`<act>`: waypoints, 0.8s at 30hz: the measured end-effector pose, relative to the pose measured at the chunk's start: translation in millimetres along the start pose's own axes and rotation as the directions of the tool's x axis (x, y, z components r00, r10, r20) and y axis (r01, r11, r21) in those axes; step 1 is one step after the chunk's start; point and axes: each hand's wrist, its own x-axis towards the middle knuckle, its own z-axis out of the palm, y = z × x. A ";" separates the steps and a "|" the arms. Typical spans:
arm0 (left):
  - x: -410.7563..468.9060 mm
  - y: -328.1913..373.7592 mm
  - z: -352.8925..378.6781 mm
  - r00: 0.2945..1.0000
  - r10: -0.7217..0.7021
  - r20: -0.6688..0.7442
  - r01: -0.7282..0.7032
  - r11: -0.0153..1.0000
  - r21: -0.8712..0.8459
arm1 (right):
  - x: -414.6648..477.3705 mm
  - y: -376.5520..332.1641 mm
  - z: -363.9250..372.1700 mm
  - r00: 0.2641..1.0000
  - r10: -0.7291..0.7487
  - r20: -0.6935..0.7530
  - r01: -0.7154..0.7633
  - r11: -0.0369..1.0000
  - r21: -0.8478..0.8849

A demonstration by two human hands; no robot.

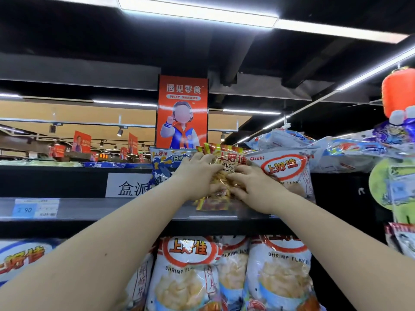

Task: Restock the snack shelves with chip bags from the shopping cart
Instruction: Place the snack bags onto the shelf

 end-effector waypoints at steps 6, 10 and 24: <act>-17.7 6.0 10.9 0.991 -0.075 -0.110 0.078 0.997 0.024 | -14.7 -10.3 12.2 0.995 0.042 -0.092 -0.038 0.998 0.045; -23.6 11.6 9.8 0.978 -0.103 -0.179 0.110 0.994 0.028 | -15.8 -18.5 8.1 0.981 0.036 -0.189 -0.021 0.996 0.083; -44.9 81.1 -11.6 0.957 -0.081 -0.277 0.058 0.994 -0.093 | -82.2 -11.3 -8.4 0.922 0.030 -0.386 -0.152 0.946 -0.288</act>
